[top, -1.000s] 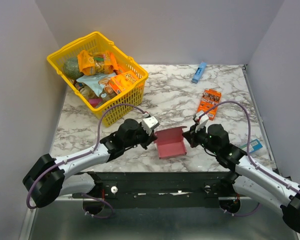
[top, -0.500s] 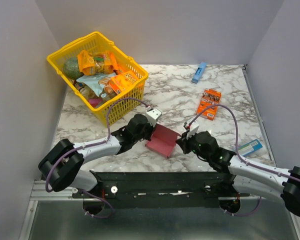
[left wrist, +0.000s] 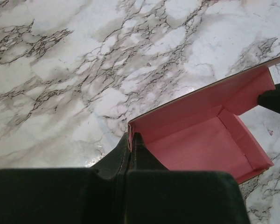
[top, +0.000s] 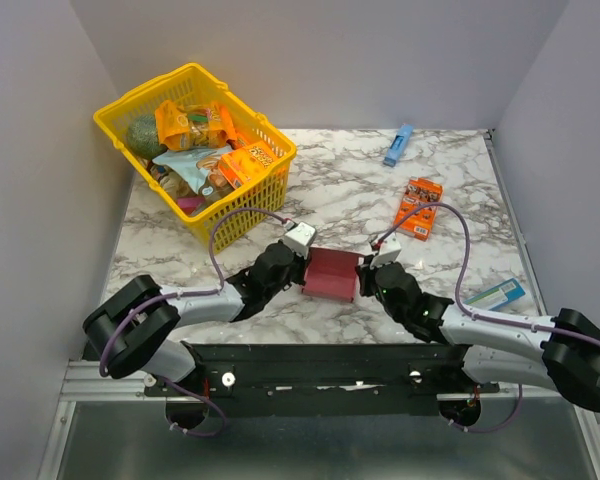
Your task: Fold the paper box
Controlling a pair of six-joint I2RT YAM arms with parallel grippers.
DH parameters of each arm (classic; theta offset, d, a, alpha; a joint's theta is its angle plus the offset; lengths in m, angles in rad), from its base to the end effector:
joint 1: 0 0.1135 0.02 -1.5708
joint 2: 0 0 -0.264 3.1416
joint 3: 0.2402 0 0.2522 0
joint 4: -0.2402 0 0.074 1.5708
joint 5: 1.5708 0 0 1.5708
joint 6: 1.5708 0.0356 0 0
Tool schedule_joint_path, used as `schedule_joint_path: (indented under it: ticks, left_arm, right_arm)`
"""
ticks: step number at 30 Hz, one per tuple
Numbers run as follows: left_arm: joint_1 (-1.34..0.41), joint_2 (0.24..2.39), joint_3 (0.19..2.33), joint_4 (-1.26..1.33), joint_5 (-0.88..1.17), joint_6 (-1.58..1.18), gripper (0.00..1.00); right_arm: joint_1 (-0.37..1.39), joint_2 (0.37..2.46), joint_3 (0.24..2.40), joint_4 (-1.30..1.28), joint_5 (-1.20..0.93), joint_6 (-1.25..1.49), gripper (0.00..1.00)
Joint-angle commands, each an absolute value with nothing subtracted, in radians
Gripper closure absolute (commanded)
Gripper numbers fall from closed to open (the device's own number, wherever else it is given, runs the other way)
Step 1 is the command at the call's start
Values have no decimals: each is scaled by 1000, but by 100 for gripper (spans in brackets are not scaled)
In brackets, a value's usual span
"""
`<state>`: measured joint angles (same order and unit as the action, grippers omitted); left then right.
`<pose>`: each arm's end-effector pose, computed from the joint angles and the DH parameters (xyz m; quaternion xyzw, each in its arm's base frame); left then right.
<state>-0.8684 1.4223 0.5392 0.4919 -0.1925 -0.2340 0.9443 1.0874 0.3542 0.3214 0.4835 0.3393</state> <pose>0.1884 -0.2120 0.1819 0.2072 0.8026 -0.2219 0.5135 0.1401 0.1654 0.1857 -0.1169 0.8146 0.1578 0.5458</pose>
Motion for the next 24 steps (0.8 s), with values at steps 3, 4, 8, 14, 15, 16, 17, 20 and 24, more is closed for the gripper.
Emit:
schedule_joint_path:
  ticks: [3, 4, 8, 14, 15, 16, 17, 20, 24]
  left_arm:
    - [-919, 1428, 444, 724, -187, -305, 100]
    - [-923, 1427, 433, 735, -193, -310, 100]
    - [-953, 1430, 400, 761, -233, -325, 100]
    - [-982, 1439, 362, 781, -276, -359, 100]
    - [-989, 1443, 357, 782, -279, -364, 100]
    - [-992, 1448, 354, 782, -285, -370, 100]
    - [-997, 1453, 353, 782, -293, -376, 100]
    - [-1006, 1463, 345, 787, -295, -416, 100]
    - [-1037, 1486, 341, 793, -319, -451, 100]
  right_arm:
    - [988, 1124, 391, 443, 554, 423, 99]
    - [995, 1129, 394, 442, 558, 425, 99]
    - [1034, 1143, 399, 411, 589, 449, 99]
    - [1068, 1144, 390, 341, 597, 521, 99]
    - [1071, 1147, 388, 331, 600, 547, 99]
    - [1077, 1153, 387, 306, 601, 561, 99]
    - [1089, 1155, 387, 296, 612, 574, 99]
    - [1107, 1166, 385, 255, 630, 609, 99]
    - [1118, 1183, 402, 195, 650, 659, 99]
